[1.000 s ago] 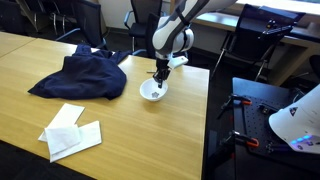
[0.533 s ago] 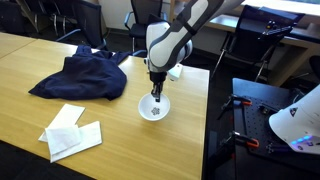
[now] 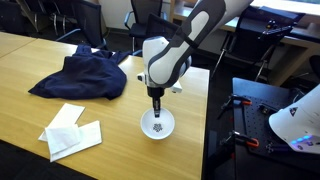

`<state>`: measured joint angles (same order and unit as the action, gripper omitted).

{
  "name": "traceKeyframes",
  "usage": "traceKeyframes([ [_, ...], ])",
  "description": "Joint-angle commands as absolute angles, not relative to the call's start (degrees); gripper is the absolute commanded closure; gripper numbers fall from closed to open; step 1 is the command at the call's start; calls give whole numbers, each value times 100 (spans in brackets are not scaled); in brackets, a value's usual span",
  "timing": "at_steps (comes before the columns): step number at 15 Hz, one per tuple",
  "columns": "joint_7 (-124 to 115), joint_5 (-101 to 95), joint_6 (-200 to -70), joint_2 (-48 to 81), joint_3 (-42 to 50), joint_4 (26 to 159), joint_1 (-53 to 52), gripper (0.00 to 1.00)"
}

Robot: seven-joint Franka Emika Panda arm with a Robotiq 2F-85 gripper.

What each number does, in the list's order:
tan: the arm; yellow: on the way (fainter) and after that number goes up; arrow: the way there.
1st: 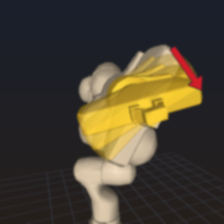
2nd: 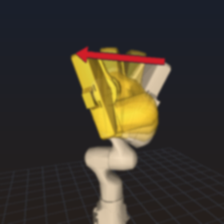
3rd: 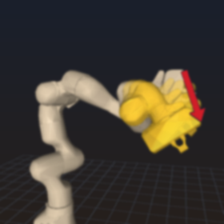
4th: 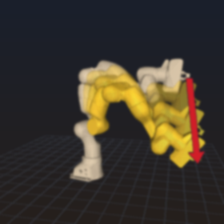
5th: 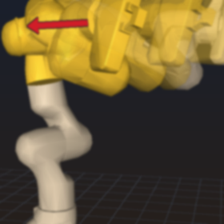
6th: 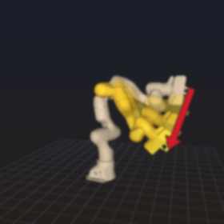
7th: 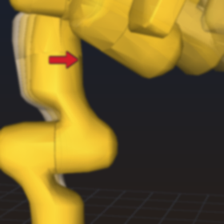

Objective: Move the bowl to the left on the table

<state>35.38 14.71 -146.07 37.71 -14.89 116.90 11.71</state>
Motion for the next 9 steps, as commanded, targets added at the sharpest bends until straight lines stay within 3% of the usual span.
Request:
traceKeyframes([
  [1, 3925, 1478, -14818, 4003, -1710, 11609, 1348, 98],
  [2, 3955, 1476, -14849, 4032, -1727, 11593, 1356, 98],
  [3, 3933, 1472, -14871, 3984, -1720, 11626, 1344, 77],
  [4, 3909, 1449, -14894, 3925, -1702, 11668, 1324, 66],
  [9, 3486, 1375, -15271, 3027, -1556, 12455, 1186, 31],
])
